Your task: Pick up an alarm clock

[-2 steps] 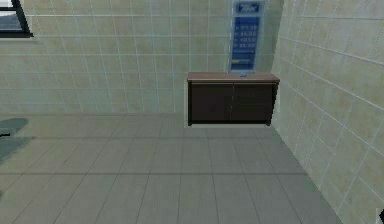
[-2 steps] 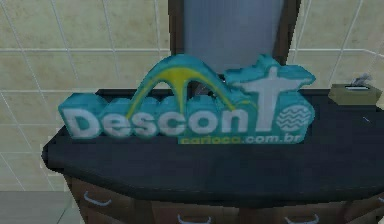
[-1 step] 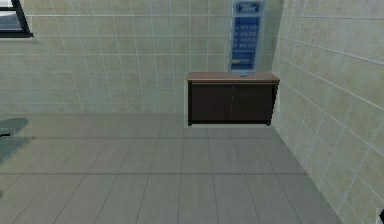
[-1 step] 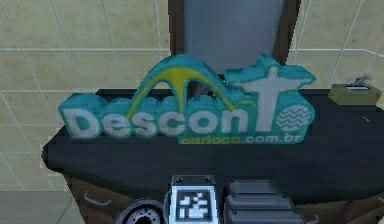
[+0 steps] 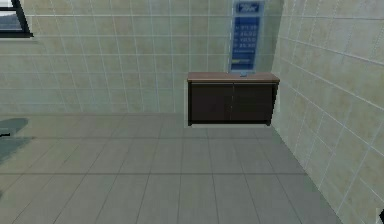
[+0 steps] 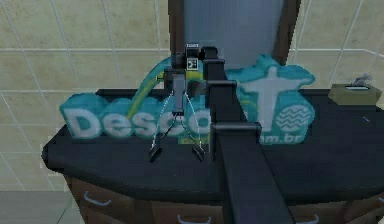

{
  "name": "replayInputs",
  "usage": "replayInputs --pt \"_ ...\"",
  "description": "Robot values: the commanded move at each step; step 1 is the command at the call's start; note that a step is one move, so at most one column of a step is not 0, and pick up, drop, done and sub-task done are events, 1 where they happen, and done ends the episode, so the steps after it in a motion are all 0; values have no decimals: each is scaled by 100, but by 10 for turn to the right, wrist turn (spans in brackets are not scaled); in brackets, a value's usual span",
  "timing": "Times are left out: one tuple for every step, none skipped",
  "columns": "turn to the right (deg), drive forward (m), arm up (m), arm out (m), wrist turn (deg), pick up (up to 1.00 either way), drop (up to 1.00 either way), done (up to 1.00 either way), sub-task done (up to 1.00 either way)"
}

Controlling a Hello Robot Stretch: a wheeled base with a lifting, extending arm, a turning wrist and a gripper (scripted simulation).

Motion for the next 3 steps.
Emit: replayInputs --pt "0 0 0 0 450 0 0 0 0" --pt "0 0 0 0 450 0 0 0 0" --pt "0 0 0 0 450 0 0 0 0"
